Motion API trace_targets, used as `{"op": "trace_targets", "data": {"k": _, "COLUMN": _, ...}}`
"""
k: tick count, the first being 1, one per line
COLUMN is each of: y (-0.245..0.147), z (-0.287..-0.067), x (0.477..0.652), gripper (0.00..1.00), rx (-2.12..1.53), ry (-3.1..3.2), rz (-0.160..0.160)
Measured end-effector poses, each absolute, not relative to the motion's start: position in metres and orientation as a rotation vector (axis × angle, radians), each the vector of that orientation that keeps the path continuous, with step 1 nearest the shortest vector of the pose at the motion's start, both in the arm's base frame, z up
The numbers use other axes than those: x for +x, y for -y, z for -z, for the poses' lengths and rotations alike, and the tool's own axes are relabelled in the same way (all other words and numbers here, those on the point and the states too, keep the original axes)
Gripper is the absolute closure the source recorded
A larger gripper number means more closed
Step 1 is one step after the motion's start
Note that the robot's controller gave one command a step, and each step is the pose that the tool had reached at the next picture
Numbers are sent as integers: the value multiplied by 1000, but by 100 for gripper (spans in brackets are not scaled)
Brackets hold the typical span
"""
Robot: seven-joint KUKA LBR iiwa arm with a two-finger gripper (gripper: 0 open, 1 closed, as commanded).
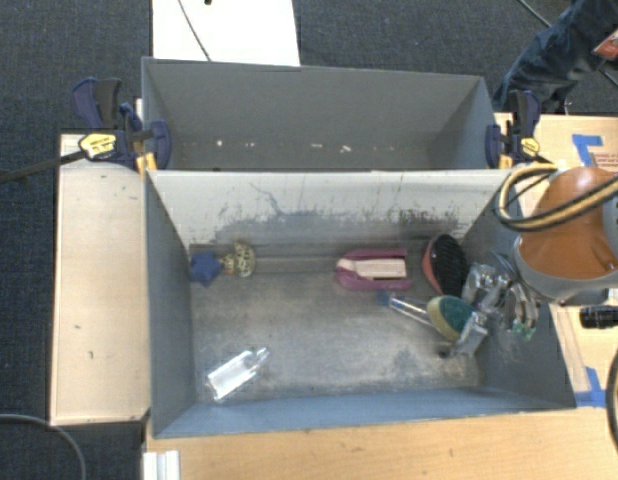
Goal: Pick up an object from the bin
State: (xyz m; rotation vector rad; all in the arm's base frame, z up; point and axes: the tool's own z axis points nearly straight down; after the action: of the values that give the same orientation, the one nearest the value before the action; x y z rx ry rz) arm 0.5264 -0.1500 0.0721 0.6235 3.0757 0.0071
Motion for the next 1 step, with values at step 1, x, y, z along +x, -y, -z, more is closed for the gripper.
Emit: {"op": "trace_targets", "data": {"k": 1, "y": 150, "z": -74, "x": 529, "gripper": 0, "rx": 620, "ry": -3071, "rz": -9}}
